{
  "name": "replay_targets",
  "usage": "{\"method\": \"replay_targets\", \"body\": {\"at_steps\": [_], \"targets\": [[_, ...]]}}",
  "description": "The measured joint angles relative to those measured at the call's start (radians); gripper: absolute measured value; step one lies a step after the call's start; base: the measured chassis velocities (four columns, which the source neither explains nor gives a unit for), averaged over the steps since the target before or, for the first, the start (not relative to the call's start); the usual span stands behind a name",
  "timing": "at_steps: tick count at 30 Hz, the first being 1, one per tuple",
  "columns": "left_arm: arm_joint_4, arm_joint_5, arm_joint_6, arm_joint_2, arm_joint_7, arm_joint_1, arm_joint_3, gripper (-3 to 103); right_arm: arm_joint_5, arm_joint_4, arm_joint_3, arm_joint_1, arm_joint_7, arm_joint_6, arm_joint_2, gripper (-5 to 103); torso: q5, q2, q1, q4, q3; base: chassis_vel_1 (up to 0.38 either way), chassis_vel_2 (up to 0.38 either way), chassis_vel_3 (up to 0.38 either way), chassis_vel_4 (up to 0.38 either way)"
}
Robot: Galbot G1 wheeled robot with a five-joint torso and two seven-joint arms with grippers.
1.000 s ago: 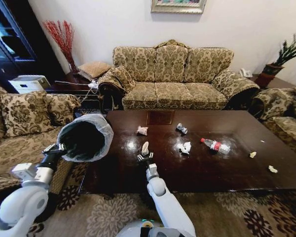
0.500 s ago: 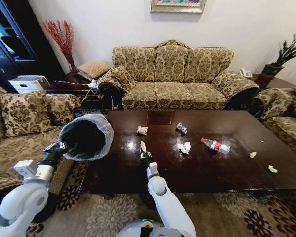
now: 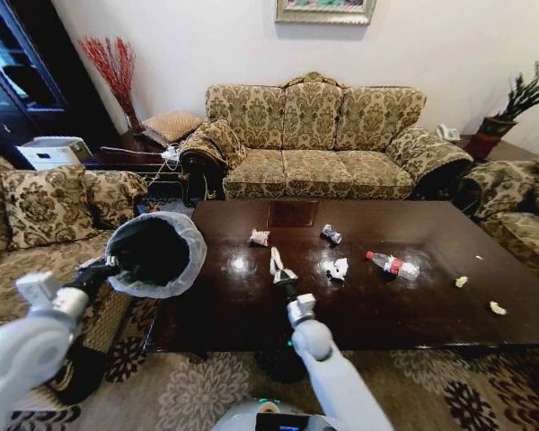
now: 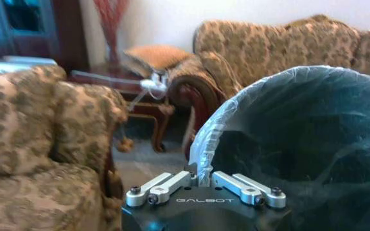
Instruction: Move to the front of the table and place the trash on the table into the trash bin.
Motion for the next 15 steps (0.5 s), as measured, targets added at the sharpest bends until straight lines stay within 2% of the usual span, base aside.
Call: {"method": "replay_targets", "body": {"at_steps": [1, 2, 5, 6, 9, 10, 12, 13, 14, 15], "targets": [[0.000, 0.000, 0.000, 0.000, 0.000, 0.000, 0.000, 0, 0.000, 0.000, 0.000, 0.000, 0.000, 0.000, 0.000, 0, 0.0000, 0.000, 0.000, 0.0000, 0.000, 0.000, 0.000, 0.000, 0.000], [0.008, -0.061, 0.020, 0.039, -0.016, -0.010, -0.001, 0, 0.029, 0.052, 0.023, -0.009, -0.028, 0.007, -0.024, 0, -0.0002, 0.000, 0.000, -0.0001, 0.000, 0.000, 0.000, 0.000, 0.000], [0.040, -0.154, 0.065, 0.131, -0.030, -0.037, 0.028, 0, 0.141, 0.187, 0.074, -0.006, -0.125, 0.017, -0.101, 0, -0.0006, 0.000, 0.000, -0.0002, 0.000, 0.000, 0.000, 0.000, 0.000], [0.040, -0.154, 0.065, 0.131, -0.030, -0.037, 0.028, 0, 0.141, 0.187, 0.074, -0.006, -0.125, 0.017, -0.101, 0, -0.0006, 0.000, 0.000, -0.0002, 0.000, 0.000, 0.000, 0.000, 0.000], [0.082, -0.228, 0.097, 0.227, -0.034, -0.049, 0.057, 0, 0.285, 0.326, 0.075, 0.030, -0.209, -0.011, -0.186, 0, -0.0010, 0.000, 0.000, 0.0003, 0.000, 0.000, 0.000, 0.000, 0.000], [0.082, -0.228, 0.097, 0.227, -0.034, -0.049, 0.057, 0, 0.285, 0.326, 0.075, 0.030, -0.209, -0.011, -0.186, 0, -0.0010, 0.000, 0.000, 0.0003, 0.000, 0.000, 0.000, 0.000, 0.000], [0.113, -0.271, 0.103, 0.324, -0.036, -0.088, 0.091, 0, 0.351, 0.419, 0.052, 0.037, -0.242, -0.045, -0.225, 0, -0.0010, 0.000, 0.000, 0.0009, 0.000, 0.000, 0.000, 0.000, 0.000], [0.118, -0.282, 0.103, 0.351, -0.033, -0.097, 0.098, 0, 0.358, 0.432, 0.049, 0.034, -0.244, -0.050, -0.229, 0, -0.0010, 0.000, 0.000, 0.0009, 0.000, 0.000, 0.000, 0.000, 0.000], [0.118, -0.282, 0.103, 0.351, -0.033, -0.097, 0.098, 0, 0.358, 0.432, 0.049, 0.034, -0.244, -0.050, -0.229, 0, -0.0010, 0.000, 0.000, 0.0009, 0.000, 0.000, 0.000, 0.000, 0.000], [0.127, -0.309, 0.105, 0.432, -0.003, -0.117, 0.108, 0, 0.371, 0.471, 0.024, 0.035, -0.249, -0.068, -0.237, 0, -0.0001, 0.000, 0.000, -0.0005, 0.000, 0.000, 0.000, 0.000, 0.000]]}}
